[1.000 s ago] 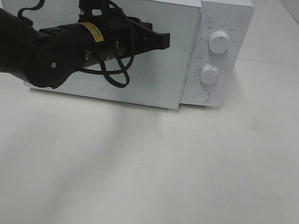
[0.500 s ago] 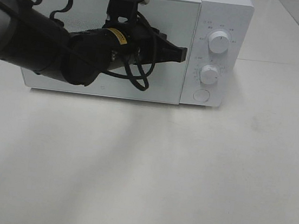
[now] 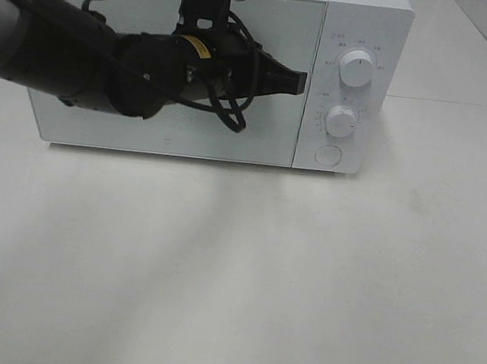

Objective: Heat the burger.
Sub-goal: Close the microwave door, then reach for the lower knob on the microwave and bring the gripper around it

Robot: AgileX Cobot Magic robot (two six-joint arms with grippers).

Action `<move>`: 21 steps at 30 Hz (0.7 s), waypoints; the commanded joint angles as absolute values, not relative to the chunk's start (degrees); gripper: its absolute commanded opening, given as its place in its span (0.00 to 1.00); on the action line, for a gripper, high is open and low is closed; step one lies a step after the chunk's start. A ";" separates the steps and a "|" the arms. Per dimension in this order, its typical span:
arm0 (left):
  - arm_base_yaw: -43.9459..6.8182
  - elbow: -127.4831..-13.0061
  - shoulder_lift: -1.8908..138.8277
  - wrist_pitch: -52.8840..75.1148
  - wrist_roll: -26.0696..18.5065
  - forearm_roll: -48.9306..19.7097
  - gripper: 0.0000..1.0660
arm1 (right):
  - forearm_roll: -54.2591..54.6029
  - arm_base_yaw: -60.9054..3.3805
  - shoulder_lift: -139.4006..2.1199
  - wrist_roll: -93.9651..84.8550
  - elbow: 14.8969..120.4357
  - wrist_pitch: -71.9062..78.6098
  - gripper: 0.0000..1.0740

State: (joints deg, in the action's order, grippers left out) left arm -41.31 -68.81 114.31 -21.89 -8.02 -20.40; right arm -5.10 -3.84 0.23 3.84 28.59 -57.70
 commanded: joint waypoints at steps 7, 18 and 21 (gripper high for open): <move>-40.57 -69.61 107.09 5.21 -9.34 -20.05 0.05 | -5.10 -3.61 1.72 4.13 28.53 -56.95 0.69; -40.45 -69.61 105.20 30.60 -8.88 -18.39 0.92 | -5.10 -3.61 1.72 4.13 28.53 -56.95 0.69; -40.45 -69.61 103.99 40.11 -8.88 -17.59 0.92 | -5.10 -3.61 1.72 4.13 28.53 -56.95 0.69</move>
